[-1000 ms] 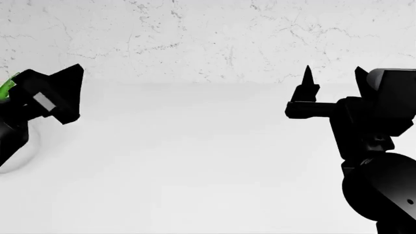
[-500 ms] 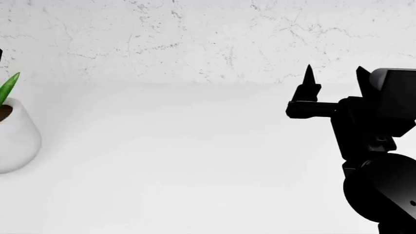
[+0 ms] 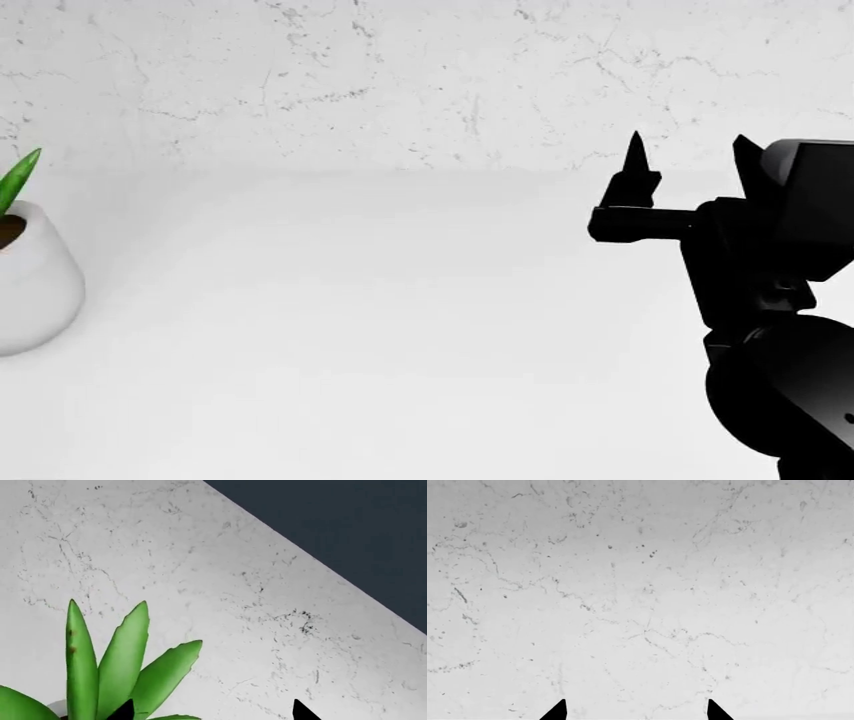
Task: Pick the cherry, mango from the counter and place them in the cabinet. Then close the cabinet.
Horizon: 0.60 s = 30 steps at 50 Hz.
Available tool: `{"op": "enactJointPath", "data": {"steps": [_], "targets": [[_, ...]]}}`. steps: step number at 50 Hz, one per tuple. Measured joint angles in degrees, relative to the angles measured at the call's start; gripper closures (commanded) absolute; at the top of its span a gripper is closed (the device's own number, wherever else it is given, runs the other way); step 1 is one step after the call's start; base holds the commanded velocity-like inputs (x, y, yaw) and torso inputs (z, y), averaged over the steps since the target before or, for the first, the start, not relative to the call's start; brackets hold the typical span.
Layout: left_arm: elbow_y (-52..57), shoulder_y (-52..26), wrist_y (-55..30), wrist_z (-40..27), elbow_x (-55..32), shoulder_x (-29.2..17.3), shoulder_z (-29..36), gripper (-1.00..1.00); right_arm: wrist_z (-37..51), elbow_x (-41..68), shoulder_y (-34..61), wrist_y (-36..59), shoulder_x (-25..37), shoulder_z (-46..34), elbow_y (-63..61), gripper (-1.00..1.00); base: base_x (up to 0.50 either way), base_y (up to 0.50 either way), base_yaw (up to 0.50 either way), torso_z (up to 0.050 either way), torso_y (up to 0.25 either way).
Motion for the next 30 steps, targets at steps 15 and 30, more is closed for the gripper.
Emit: {"op": "enactJointPath", "data": {"steps": [15,30], "targets": [[-6.98,-1.92,1.93,-0.90,2.05,-5.95,-0.54,-1.00,-0.03,-0.13,0.03,-0.19,0.00,-0.23,0.01,-1.00,0.00,0.00,0.00,0.000,0.000],[-14.25,-4.36,11.28,0.11,-0.01,-18.17,5.36,-1.00,0.19,0.28,-0.02,-0.31,0.04,-0.05,-0.08,-1.00,0.00,0.00,0.00,0.000,0.000]]}}
